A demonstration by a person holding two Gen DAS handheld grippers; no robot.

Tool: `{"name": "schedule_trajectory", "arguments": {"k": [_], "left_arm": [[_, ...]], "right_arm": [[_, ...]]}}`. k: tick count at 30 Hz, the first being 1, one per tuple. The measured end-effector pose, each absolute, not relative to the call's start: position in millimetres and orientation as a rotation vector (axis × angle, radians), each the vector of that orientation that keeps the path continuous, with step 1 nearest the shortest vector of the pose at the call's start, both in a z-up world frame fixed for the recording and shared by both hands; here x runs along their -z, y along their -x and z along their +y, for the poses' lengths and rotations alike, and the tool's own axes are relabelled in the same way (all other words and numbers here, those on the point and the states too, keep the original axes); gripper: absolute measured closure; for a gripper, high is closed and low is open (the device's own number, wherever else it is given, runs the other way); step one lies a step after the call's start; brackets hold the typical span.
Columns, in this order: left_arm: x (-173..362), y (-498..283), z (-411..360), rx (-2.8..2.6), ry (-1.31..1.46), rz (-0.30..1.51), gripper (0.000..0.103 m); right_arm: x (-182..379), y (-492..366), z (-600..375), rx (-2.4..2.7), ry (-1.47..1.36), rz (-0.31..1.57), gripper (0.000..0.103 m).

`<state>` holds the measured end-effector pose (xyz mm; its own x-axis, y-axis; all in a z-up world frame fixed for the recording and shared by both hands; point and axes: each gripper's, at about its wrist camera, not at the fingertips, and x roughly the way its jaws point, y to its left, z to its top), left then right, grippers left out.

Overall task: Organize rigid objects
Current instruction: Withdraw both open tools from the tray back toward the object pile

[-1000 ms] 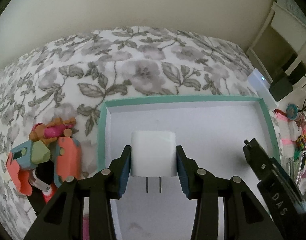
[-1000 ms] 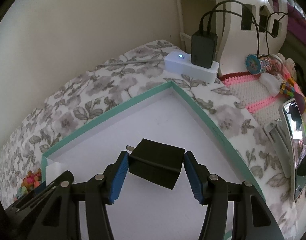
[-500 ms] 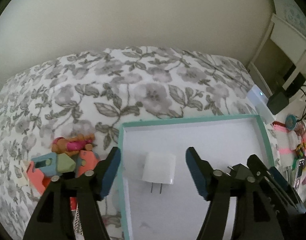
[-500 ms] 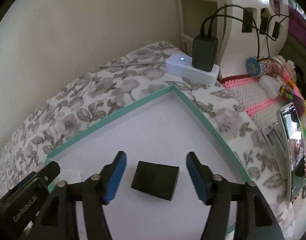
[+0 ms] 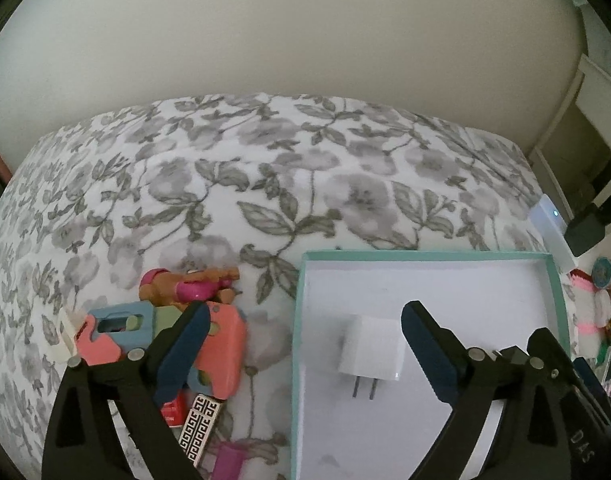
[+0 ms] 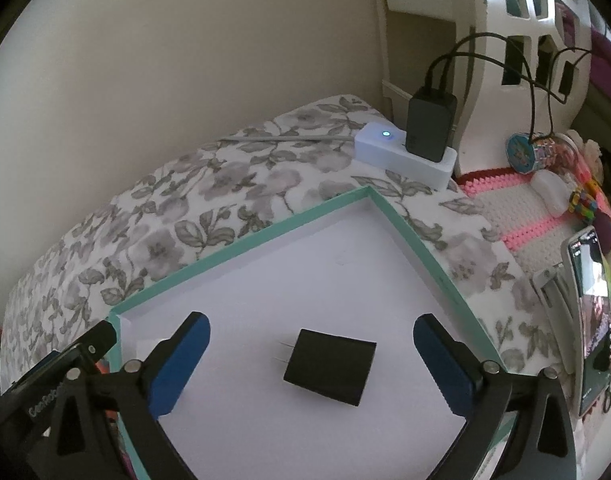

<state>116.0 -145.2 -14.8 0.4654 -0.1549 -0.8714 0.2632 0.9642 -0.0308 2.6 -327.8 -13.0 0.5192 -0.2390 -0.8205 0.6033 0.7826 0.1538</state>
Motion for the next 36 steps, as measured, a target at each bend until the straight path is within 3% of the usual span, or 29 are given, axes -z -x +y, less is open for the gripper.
{"name": "schedule_trajectory", "arguments": {"k": [18,26,36], "left_arm": [[-10,-109,-125,0.226,-0.074,1.056,0.006],[-48,-96,-84,0.123,-0.081,1.004,0.006],[-42,-85,-13,-0.076,-0.076,0.999,0.006]], "right_arm": [[-12,0,-318,0.489,-0.405,0.822,0.000],[-44,1,-288,0.415,-0.319,0.736,0.000],[-57,-5,-243,0.247,-0.357,0.712,0.000]]}}
